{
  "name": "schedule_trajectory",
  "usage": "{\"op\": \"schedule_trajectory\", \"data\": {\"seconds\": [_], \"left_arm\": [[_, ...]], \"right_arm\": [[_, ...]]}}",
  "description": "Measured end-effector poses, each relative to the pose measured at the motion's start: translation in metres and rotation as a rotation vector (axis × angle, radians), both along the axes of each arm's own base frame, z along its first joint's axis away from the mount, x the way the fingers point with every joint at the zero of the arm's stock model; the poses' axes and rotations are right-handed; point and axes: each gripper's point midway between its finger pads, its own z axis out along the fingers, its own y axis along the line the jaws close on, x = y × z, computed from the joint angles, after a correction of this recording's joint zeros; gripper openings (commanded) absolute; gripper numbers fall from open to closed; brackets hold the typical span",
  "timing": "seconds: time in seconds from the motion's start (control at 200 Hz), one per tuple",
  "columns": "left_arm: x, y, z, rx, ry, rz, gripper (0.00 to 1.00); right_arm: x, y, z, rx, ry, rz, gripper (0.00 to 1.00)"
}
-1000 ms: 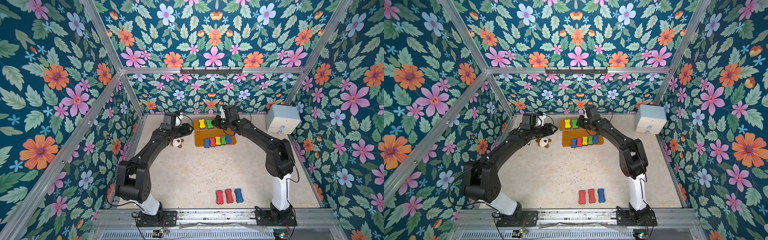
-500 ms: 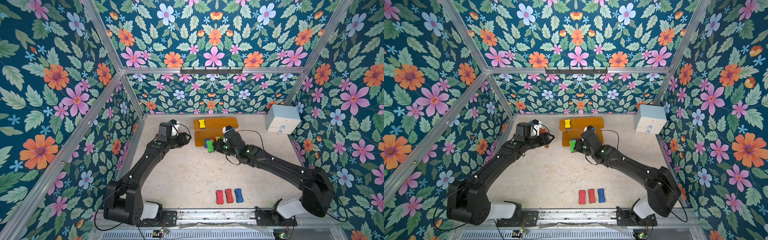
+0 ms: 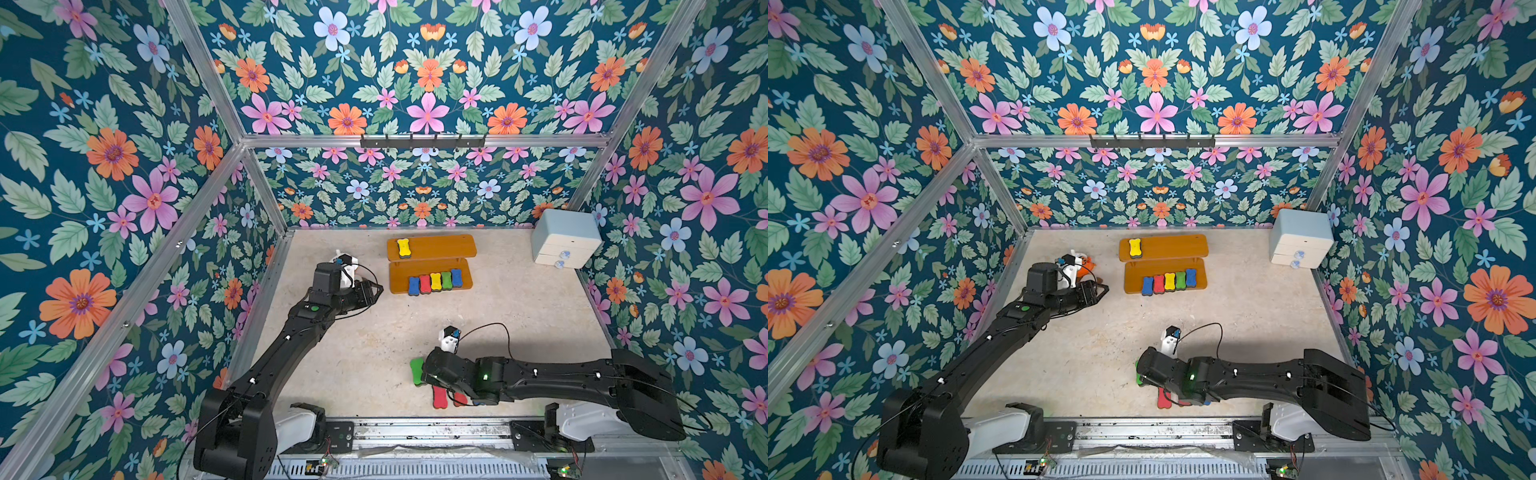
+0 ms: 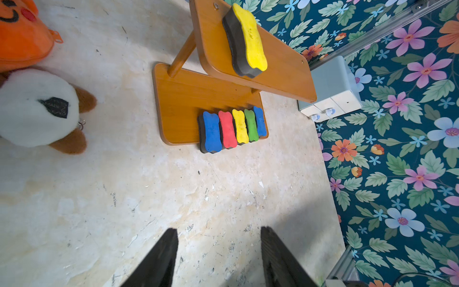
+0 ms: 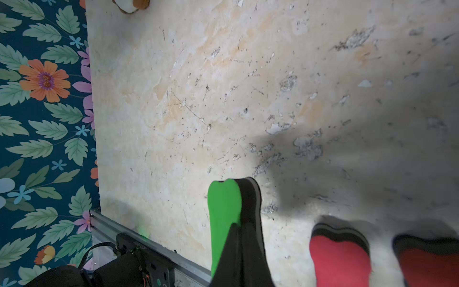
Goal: Remove the whiteboard erasers from the shelf
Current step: Place the whiteboard eraser at the center of the board.
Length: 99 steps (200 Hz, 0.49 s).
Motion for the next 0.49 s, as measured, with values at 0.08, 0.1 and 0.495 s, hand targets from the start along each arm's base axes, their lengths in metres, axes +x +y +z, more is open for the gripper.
{"op": "schedule_trajectory", "data": {"seconds": [0.08, 0.1, 0.495], "left_arm": [[-0.003, 0.001, -0.005, 0.004, 0.01, -0.001, 0.59], [-0.004, 0.001, -0.007, 0.007, 0.011, -0.002, 0.59], [-0.008, 0.003, -0.016, 0.029, 0.016, -0.013, 0.61]], "right_arm": [[-0.003, -0.001, -0.01, -0.018, 0.018, -0.007, 0.0], [-0.004, -0.002, -0.014, -0.024, 0.025, -0.008, 0.0], [-0.028, 0.002, -0.037, -0.068, 0.107, 0.033, 0.0]]}}
